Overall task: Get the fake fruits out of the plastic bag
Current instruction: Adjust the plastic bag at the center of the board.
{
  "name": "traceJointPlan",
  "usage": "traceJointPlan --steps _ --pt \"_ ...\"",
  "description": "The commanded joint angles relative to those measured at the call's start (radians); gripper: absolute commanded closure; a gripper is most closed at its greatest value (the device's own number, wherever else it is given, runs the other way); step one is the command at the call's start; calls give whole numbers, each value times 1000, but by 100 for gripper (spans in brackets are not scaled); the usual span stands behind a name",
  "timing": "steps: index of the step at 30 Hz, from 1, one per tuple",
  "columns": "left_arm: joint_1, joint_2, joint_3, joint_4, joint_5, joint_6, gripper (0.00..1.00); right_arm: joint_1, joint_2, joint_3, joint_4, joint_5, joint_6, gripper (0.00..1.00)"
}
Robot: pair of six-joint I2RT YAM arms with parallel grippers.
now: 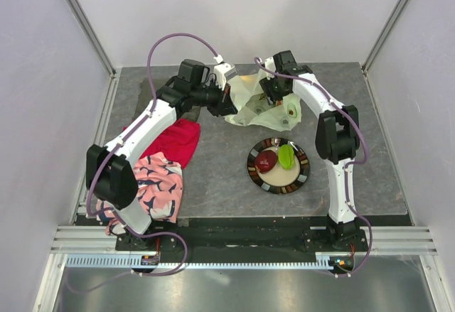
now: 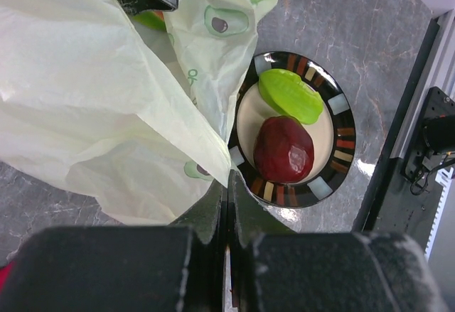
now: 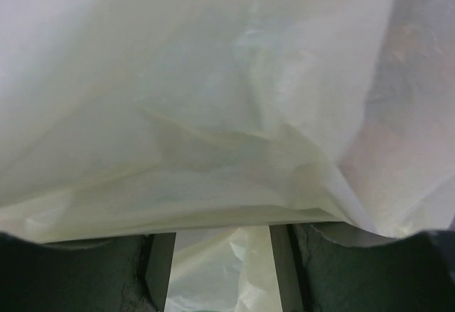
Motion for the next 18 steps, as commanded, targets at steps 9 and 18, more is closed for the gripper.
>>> traceJointPlan --steps 9,18 --pt "-1 -34 2 15 16 20 98 -14 67 36 53 200 71 34" --pt "-1 -20 5 15 12 22 98 0 -5 51 82 188 36 26"
